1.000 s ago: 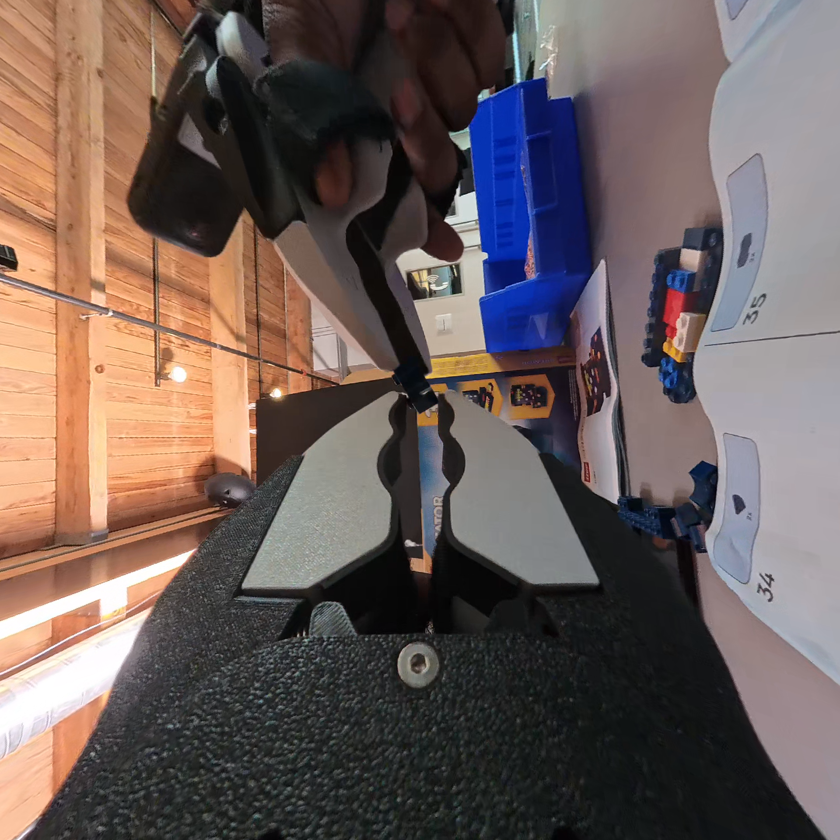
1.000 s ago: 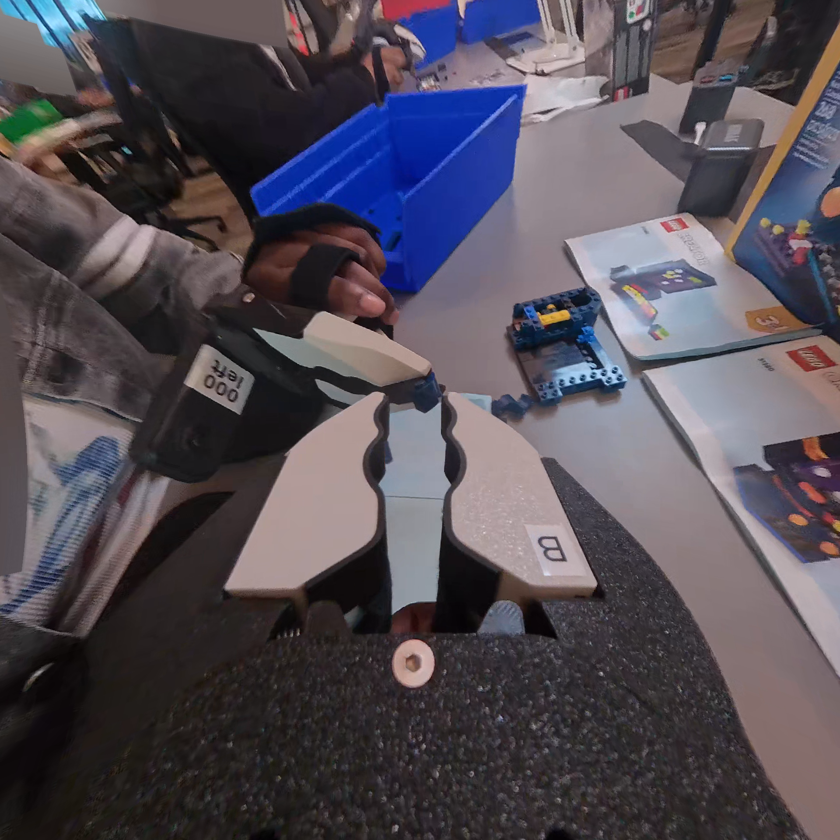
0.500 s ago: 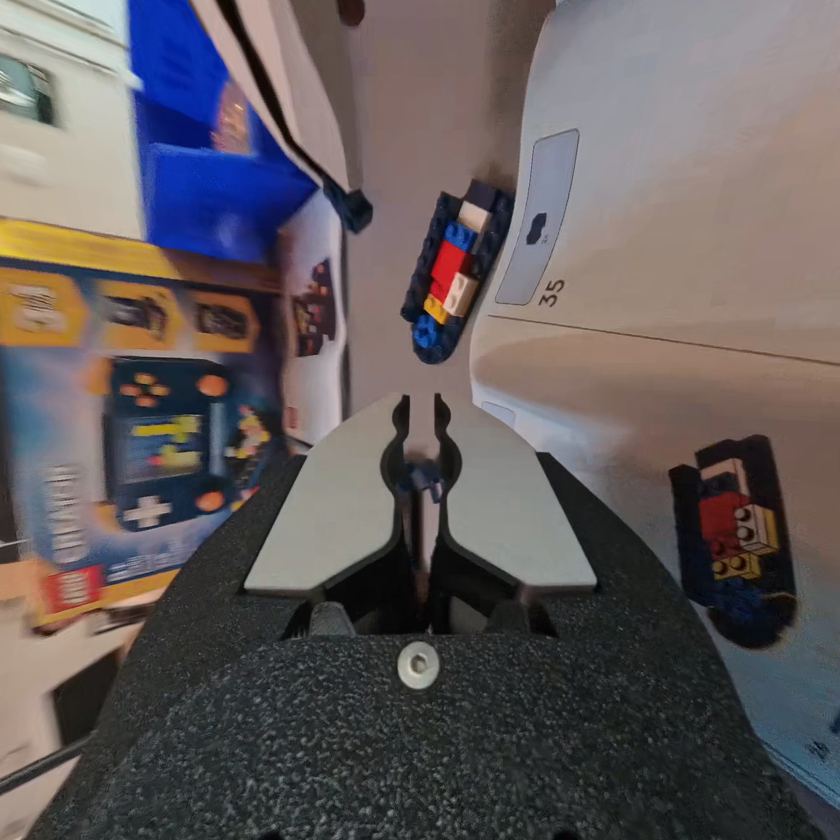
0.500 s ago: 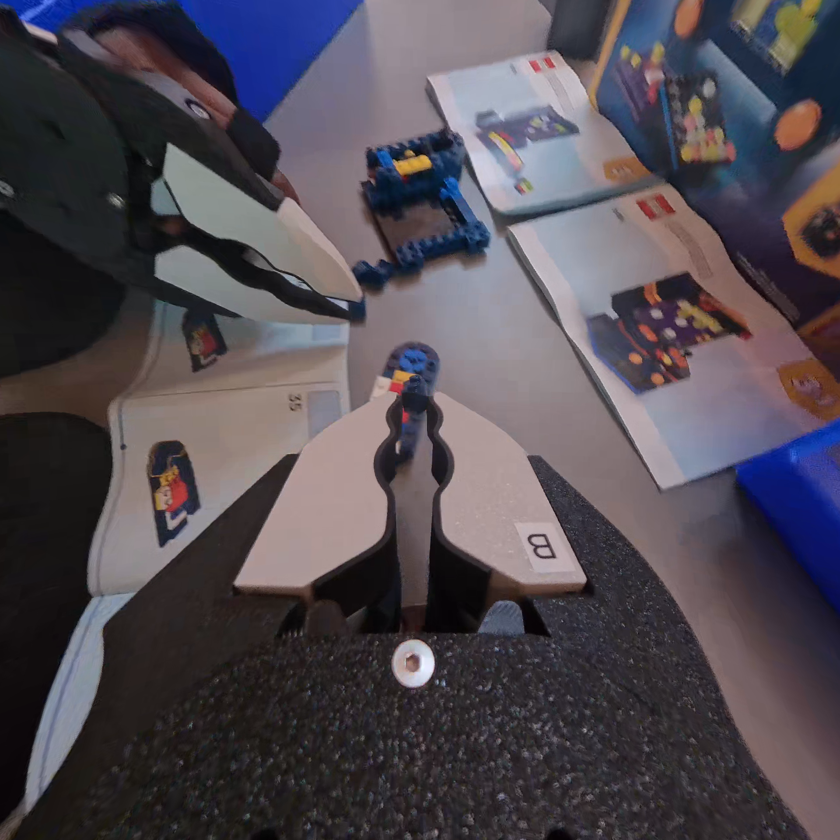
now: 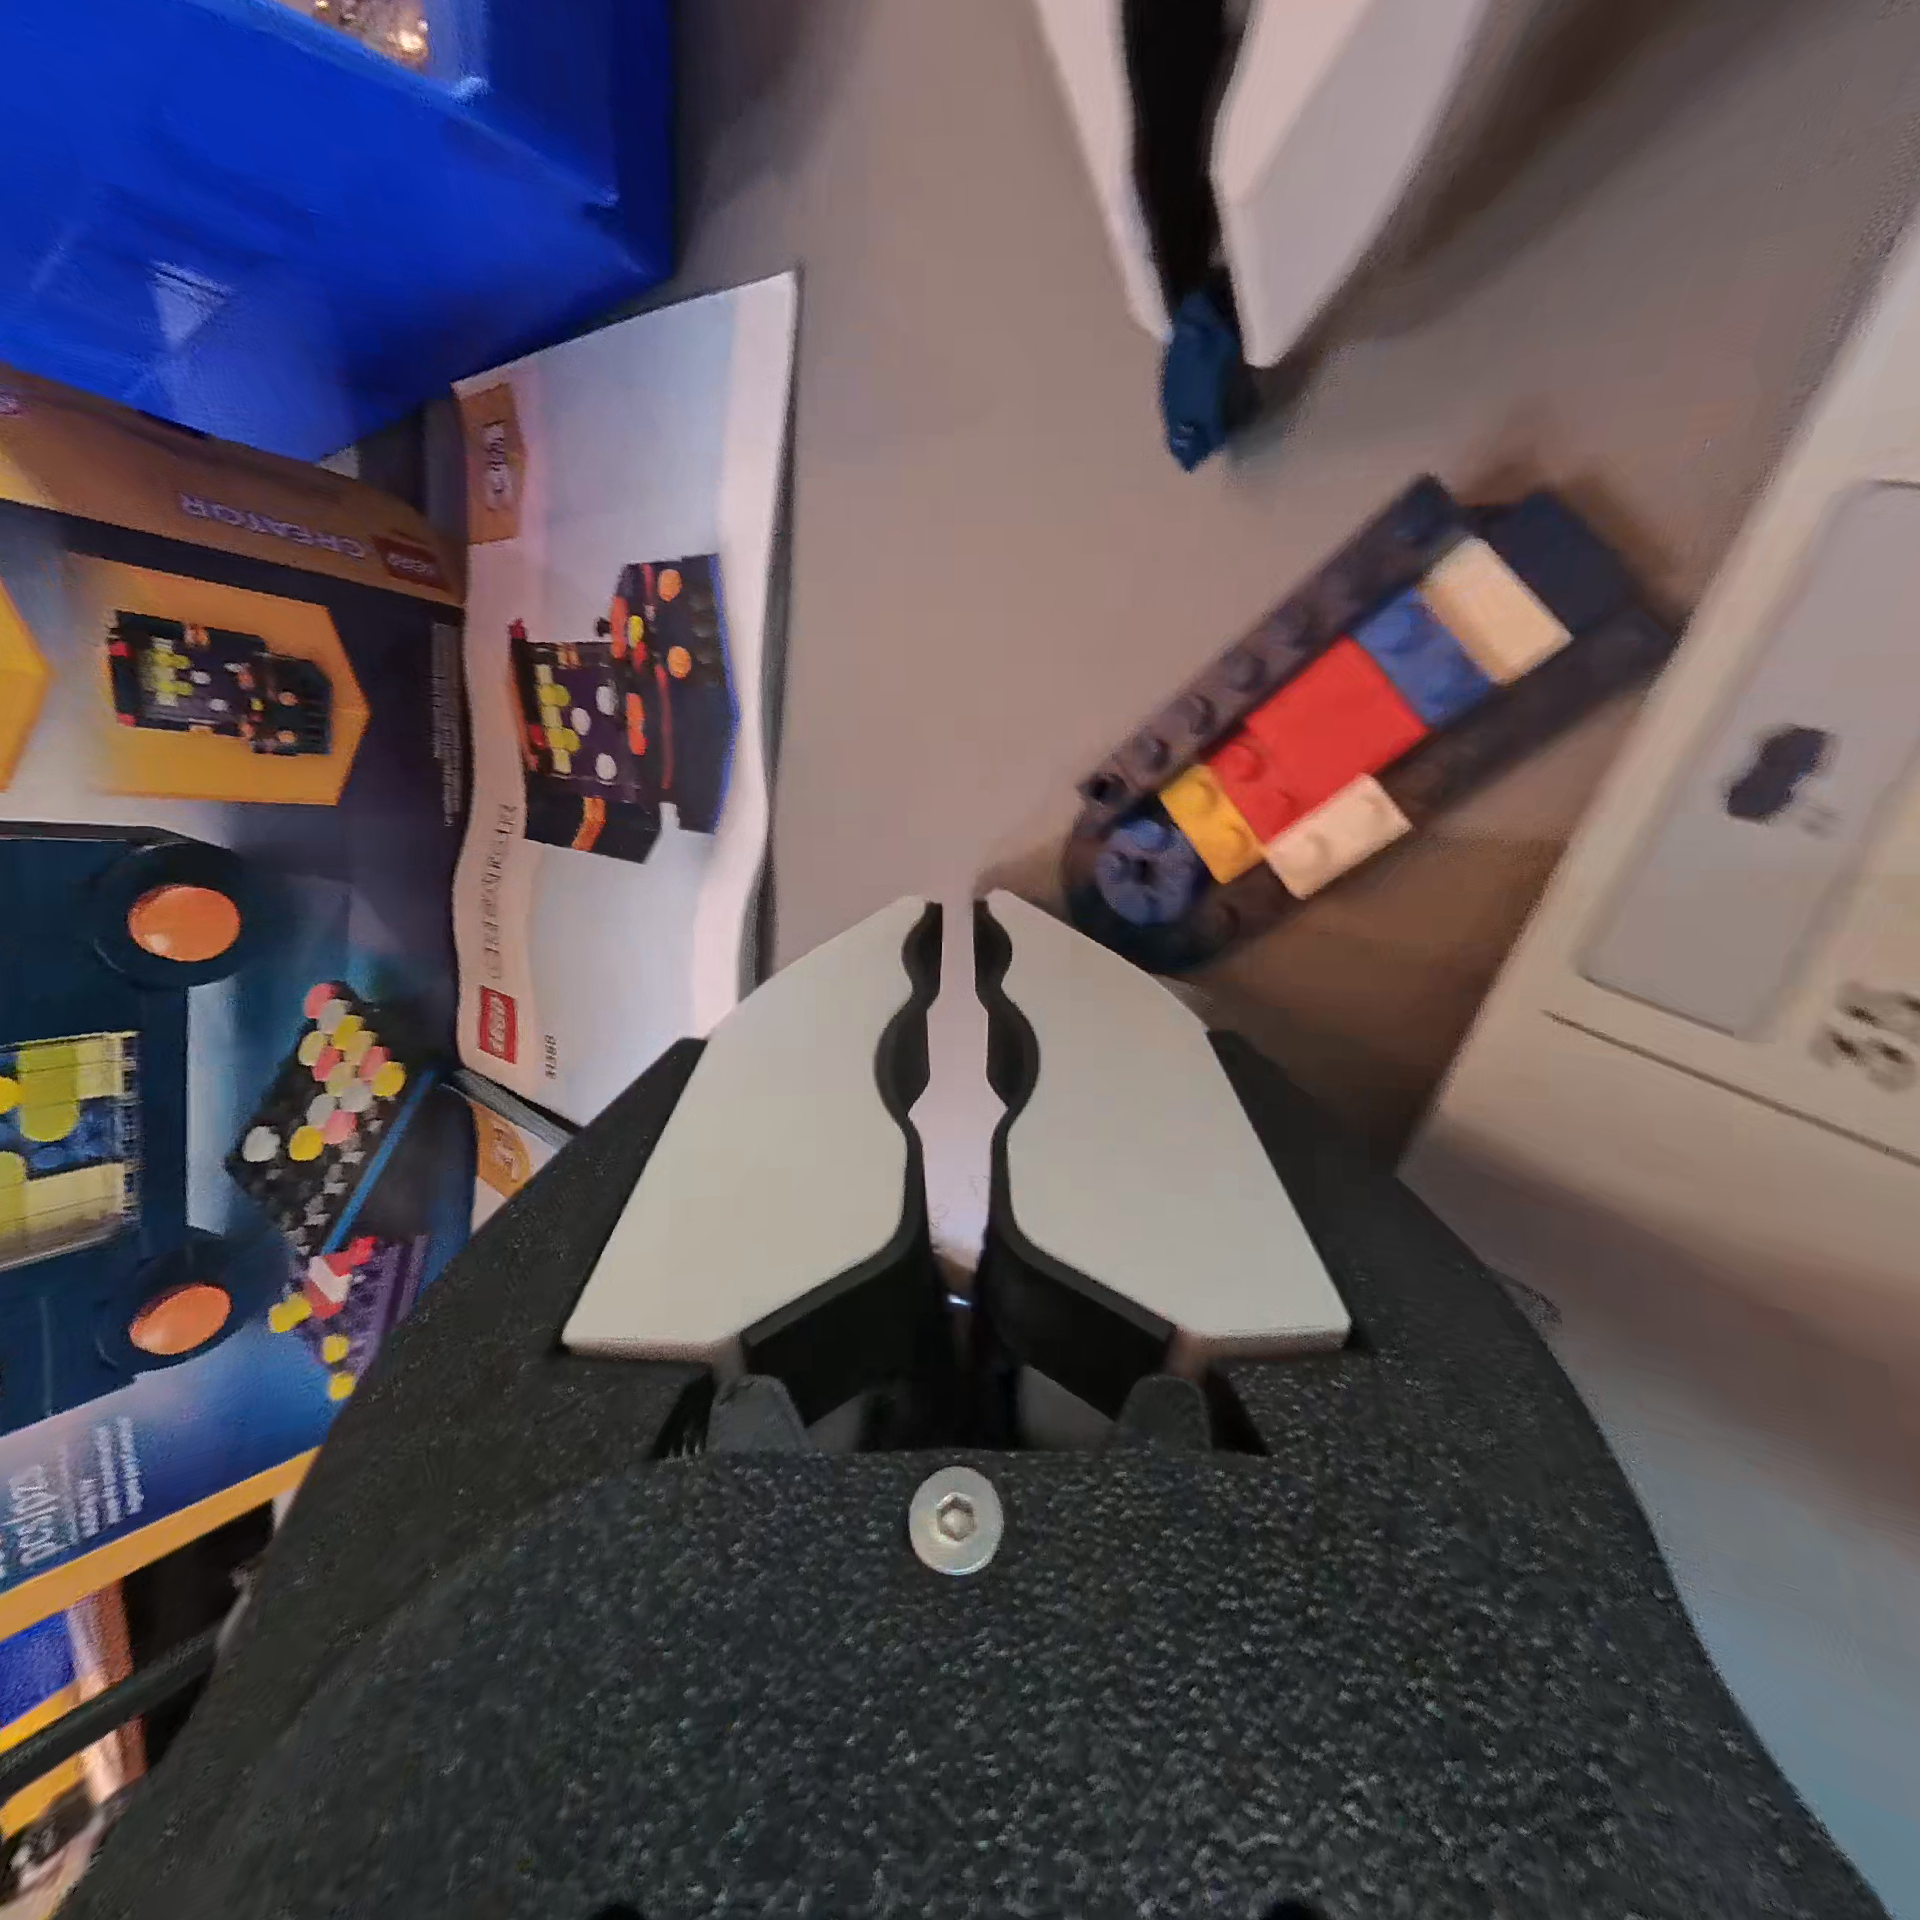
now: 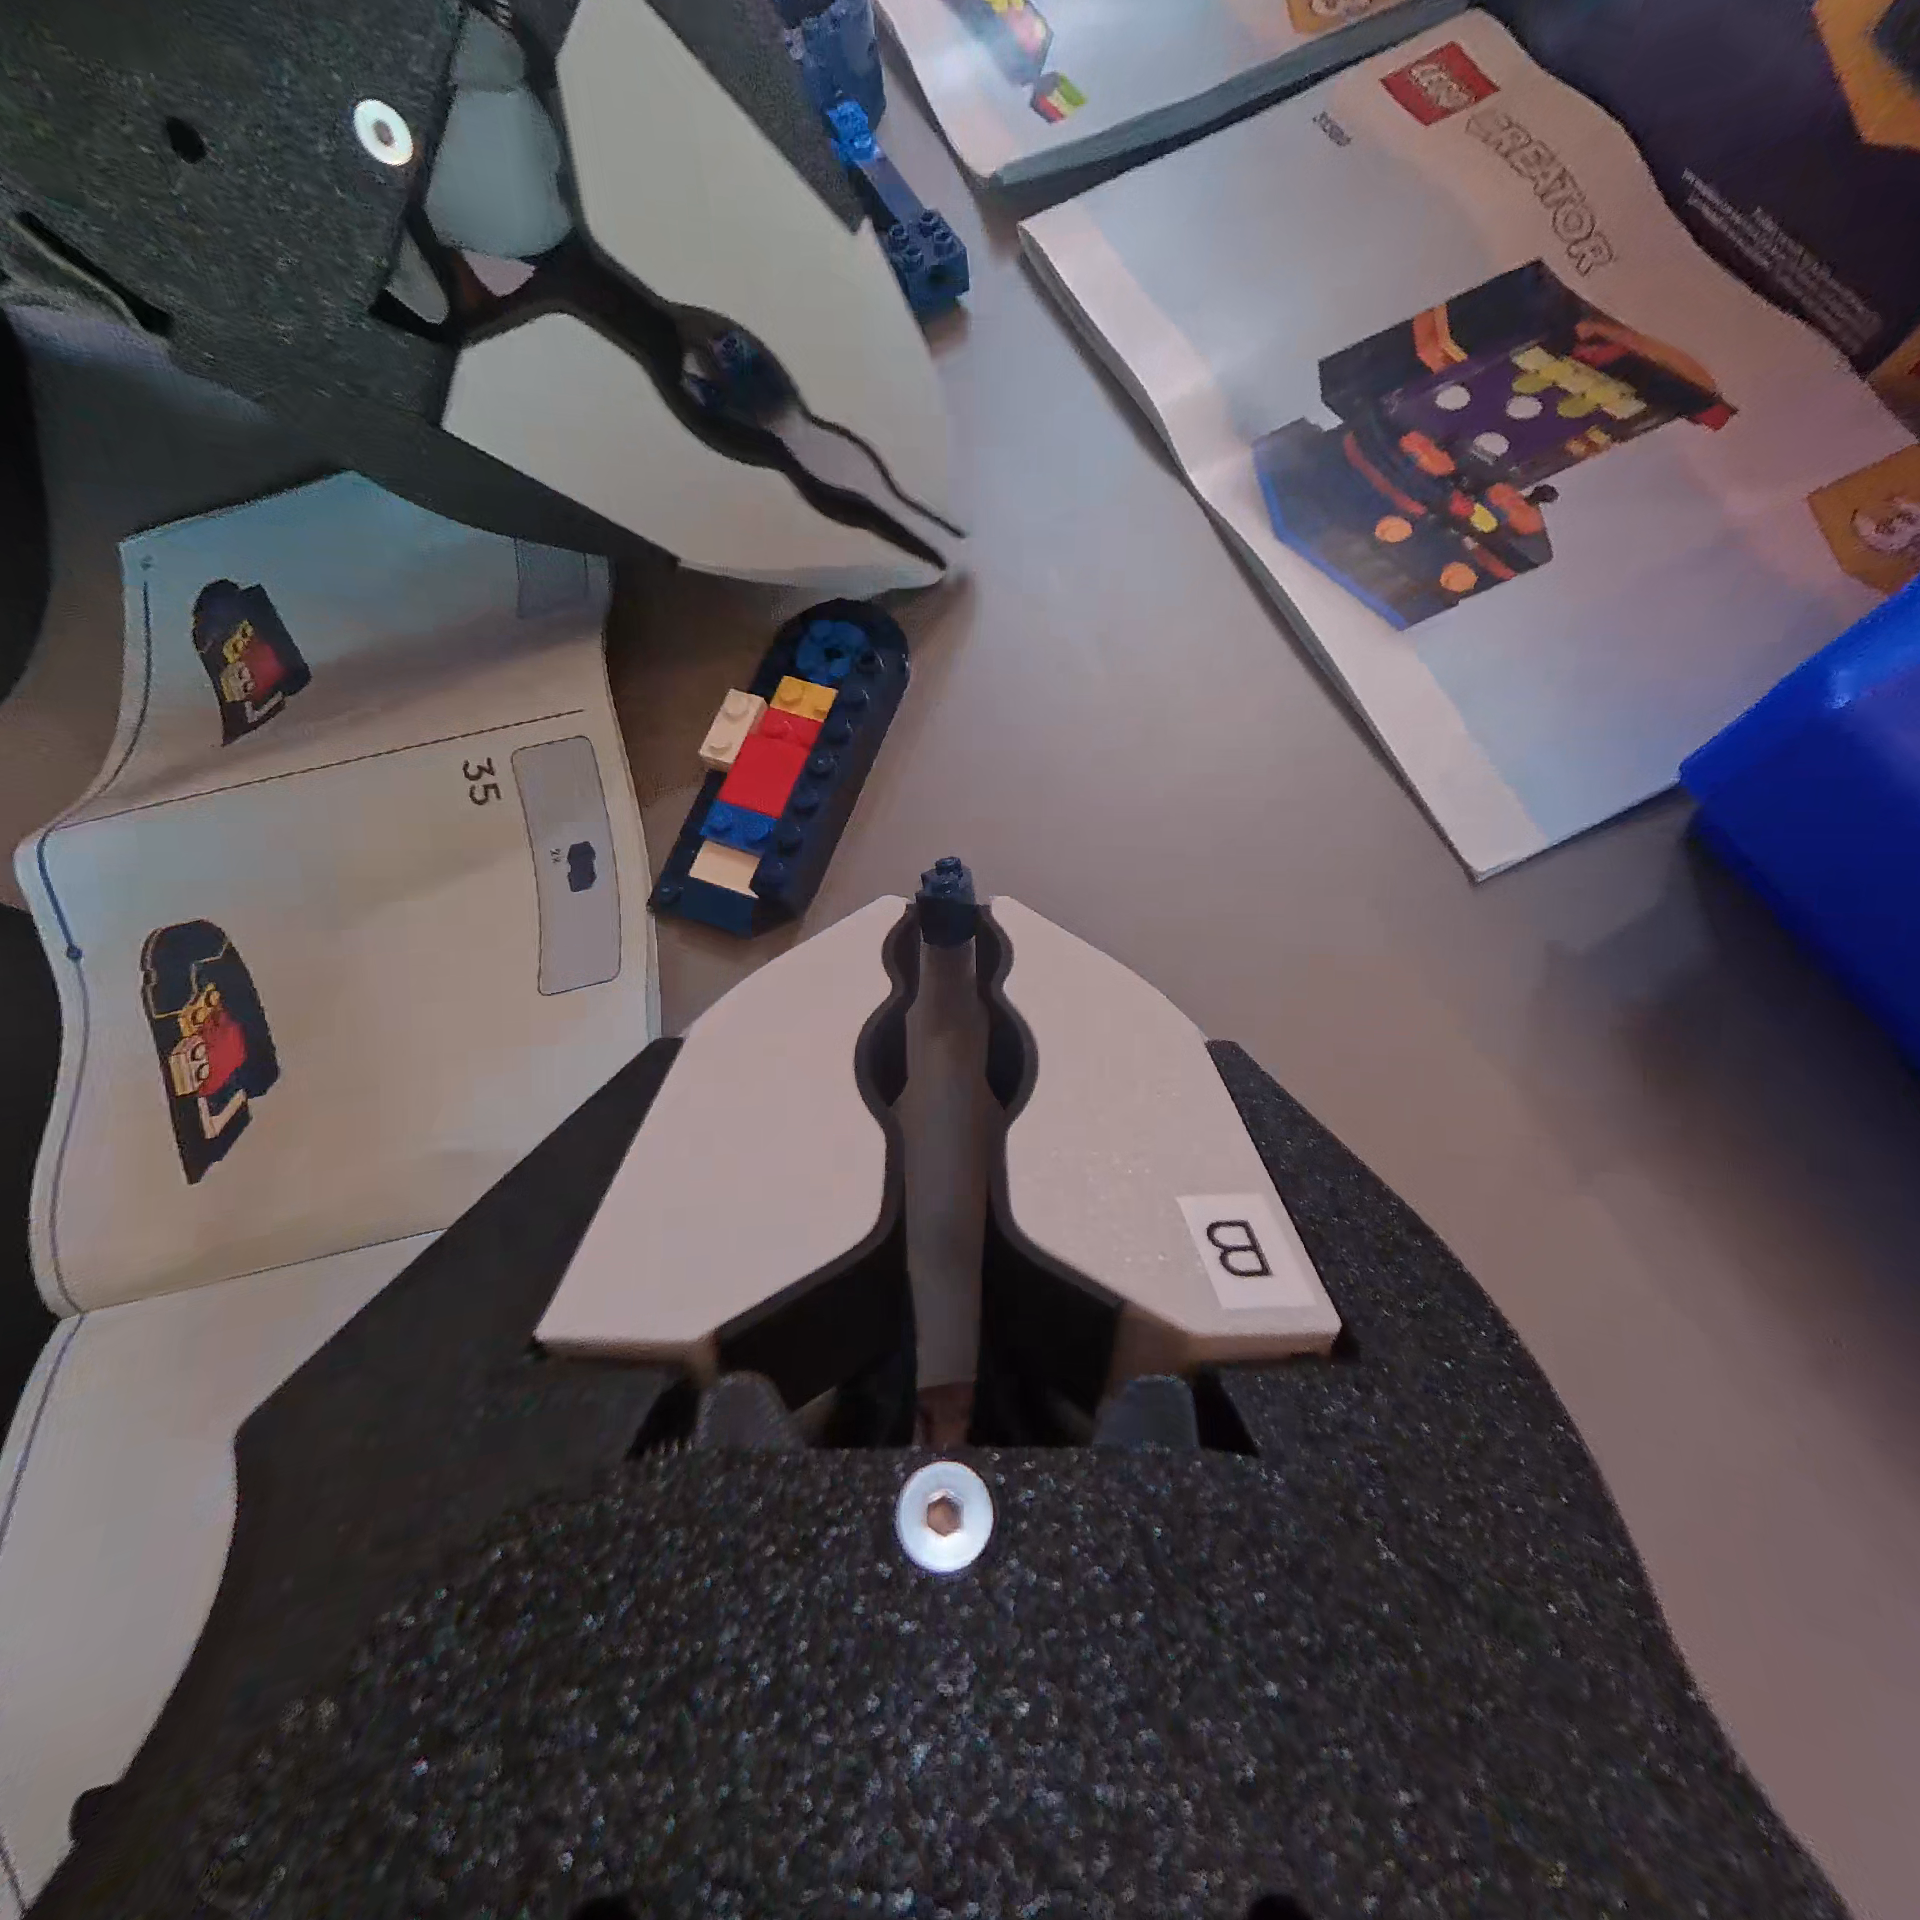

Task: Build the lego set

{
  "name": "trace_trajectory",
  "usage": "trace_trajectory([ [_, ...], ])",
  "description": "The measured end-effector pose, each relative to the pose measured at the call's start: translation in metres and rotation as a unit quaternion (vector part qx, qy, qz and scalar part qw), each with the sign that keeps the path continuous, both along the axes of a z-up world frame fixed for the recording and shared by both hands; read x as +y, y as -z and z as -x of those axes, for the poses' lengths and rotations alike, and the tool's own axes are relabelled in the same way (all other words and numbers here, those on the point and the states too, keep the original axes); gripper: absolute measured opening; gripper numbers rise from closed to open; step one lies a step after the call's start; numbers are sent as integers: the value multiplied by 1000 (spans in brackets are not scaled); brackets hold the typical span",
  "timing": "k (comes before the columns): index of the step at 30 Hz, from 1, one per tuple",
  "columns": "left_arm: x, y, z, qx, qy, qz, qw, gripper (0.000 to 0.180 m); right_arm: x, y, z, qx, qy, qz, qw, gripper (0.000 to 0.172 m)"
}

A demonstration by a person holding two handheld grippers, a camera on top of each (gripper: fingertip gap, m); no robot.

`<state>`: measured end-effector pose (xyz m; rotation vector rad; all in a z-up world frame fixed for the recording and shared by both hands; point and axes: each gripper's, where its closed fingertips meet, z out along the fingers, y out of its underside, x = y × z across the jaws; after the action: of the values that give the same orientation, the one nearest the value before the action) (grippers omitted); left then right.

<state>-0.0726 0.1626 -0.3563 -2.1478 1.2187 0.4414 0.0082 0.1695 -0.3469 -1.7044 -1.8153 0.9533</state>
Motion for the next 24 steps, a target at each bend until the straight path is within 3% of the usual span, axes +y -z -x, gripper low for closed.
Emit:
trace_trajectory([
  [4,-5,-1,1,-9,-14,26,1000,7,-4,2,-5,-13,-6,22,1000,9],
  [8,-43,-1,-12,-138,-16,134,981,6,-8,-5,-2,14,-19,26,999,10],
  [14,-23,-3,0,-220,-39,87,971,7,-14,-28,31,113,-79,3,990,10],
  [20,-23,-17,-10,-318,8,78,945,13,-18,-31,65,110,-180,40,977,10],
  [24,-22,-19,-7,-355,12,84,931,20,-21,-34,72,145,-195,61,968,10],
])
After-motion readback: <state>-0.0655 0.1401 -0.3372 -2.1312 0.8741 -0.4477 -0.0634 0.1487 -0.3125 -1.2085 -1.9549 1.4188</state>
